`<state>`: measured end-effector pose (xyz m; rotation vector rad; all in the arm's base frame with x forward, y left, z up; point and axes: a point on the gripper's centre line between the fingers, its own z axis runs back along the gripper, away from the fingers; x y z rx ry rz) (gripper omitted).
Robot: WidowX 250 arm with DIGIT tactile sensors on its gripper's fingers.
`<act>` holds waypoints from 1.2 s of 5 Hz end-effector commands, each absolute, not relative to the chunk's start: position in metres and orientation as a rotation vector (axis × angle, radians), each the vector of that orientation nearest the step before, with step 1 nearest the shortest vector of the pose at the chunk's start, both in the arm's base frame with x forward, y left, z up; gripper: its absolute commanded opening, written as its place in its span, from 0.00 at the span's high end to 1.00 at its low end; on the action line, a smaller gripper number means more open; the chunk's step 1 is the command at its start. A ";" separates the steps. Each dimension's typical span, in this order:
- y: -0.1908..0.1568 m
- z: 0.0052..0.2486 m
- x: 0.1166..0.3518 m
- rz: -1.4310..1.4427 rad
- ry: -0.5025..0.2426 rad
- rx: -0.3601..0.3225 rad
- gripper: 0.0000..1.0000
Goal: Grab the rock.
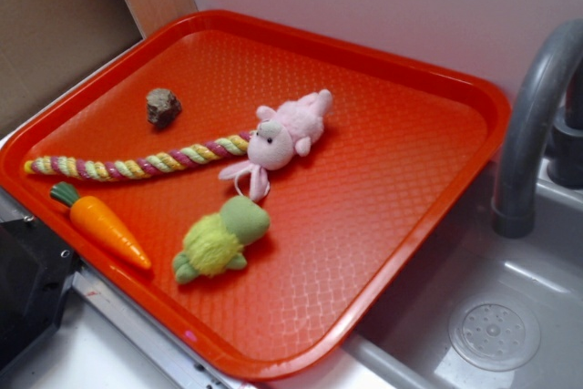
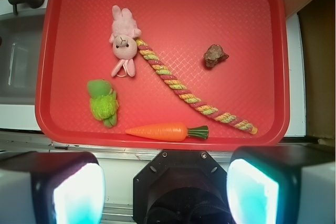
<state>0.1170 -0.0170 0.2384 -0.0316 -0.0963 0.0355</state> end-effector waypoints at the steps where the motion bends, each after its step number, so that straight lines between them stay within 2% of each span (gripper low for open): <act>1: -0.017 0.238 0.117 0.036 -0.096 -0.032 0.00; 2: -0.004 0.218 0.124 0.286 -0.155 -0.082 0.00; 3: 0.007 0.202 0.135 0.534 -0.175 -0.059 0.00; 4: 0.025 0.179 0.155 0.705 -0.156 -0.064 0.00; 5: 0.049 0.149 0.188 0.758 -0.178 -0.008 0.00; 6: 0.058 0.129 0.205 0.778 -0.169 0.007 0.00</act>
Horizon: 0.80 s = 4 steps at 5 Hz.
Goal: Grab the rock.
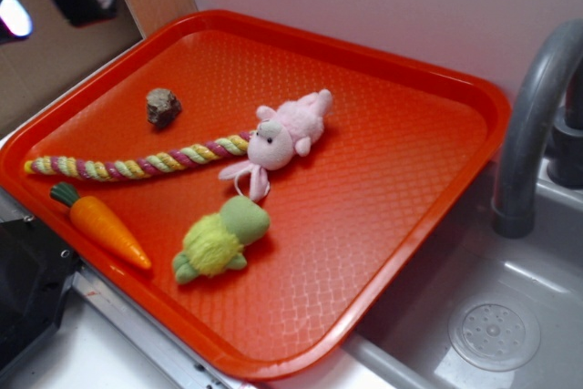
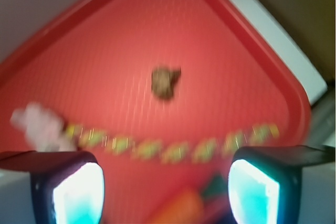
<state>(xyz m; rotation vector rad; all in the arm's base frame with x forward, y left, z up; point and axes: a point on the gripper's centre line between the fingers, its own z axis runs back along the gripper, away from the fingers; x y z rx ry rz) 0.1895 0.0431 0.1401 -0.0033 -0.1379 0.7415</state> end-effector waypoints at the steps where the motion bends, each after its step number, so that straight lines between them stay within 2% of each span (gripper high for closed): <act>1: 0.056 0.111 0.217 0.752 -0.163 0.045 0.00; 4: 0.060 0.069 0.228 0.736 -0.109 0.109 0.00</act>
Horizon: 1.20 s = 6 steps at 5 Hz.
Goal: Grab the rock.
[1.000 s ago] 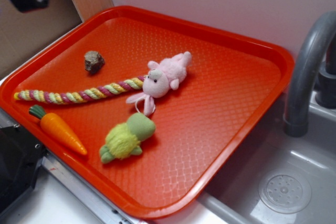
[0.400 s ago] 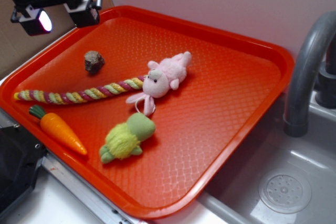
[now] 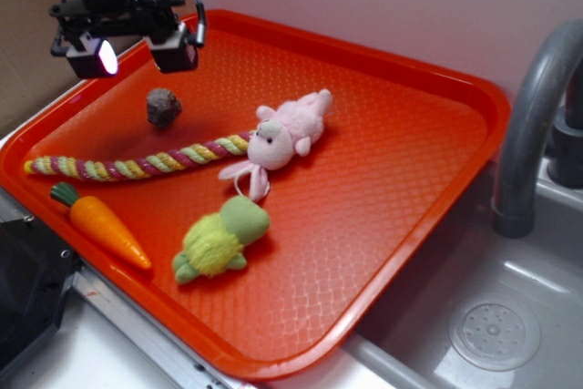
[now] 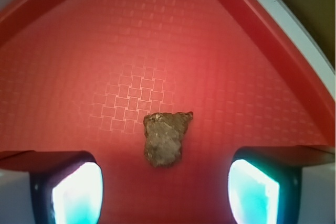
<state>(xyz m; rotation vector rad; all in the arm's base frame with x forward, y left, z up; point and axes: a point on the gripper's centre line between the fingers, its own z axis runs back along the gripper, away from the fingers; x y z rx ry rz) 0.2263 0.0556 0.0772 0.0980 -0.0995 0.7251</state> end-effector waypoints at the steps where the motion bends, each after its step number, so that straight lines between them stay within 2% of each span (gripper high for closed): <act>1: 0.063 0.052 0.232 0.735 -0.082 0.128 0.00; 3: 0.070 0.024 0.226 0.730 -0.026 0.179 0.00; 4: 0.066 0.020 0.225 0.698 -0.016 0.178 0.31; 5: 0.064 0.023 0.222 0.683 -0.039 0.168 1.00; 6: 0.065 0.023 0.220 0.676 -0.033 0.170 1.00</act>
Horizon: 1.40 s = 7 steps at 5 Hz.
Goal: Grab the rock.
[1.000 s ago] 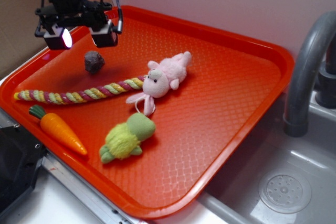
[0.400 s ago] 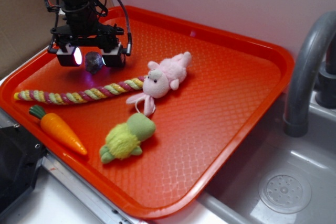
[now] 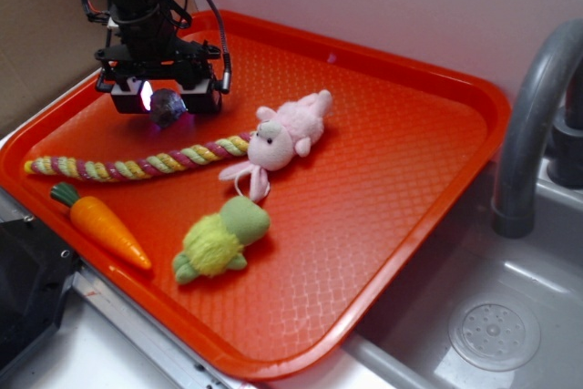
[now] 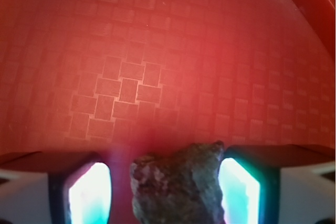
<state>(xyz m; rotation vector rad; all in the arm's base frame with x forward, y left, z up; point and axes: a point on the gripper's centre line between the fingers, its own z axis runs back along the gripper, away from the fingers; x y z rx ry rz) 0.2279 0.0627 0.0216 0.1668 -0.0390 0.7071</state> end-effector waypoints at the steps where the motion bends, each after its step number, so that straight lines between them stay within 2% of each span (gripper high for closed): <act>1: 0.067 0.037 0.220 0.684 -0.023 0.155 1.00; 2: 0.074 0.067 0.221 0.717 0.051 0.101 1.00; 3: 0.060 0.116 0.232 0.601 0.043 0.035 1.00; 4: 0.032 0.167 0.237 0.399 0.019 -0.057 1.00; 5: -0.008 0.218 0.229 0.269 -0.072 -0.105 1.00; 6: -0.031 0.246 0.218 0.254 -0.093 -0.181 1.00; 7: -0.032 0.230 0.215 0.290 -0.087 -0.114 1.00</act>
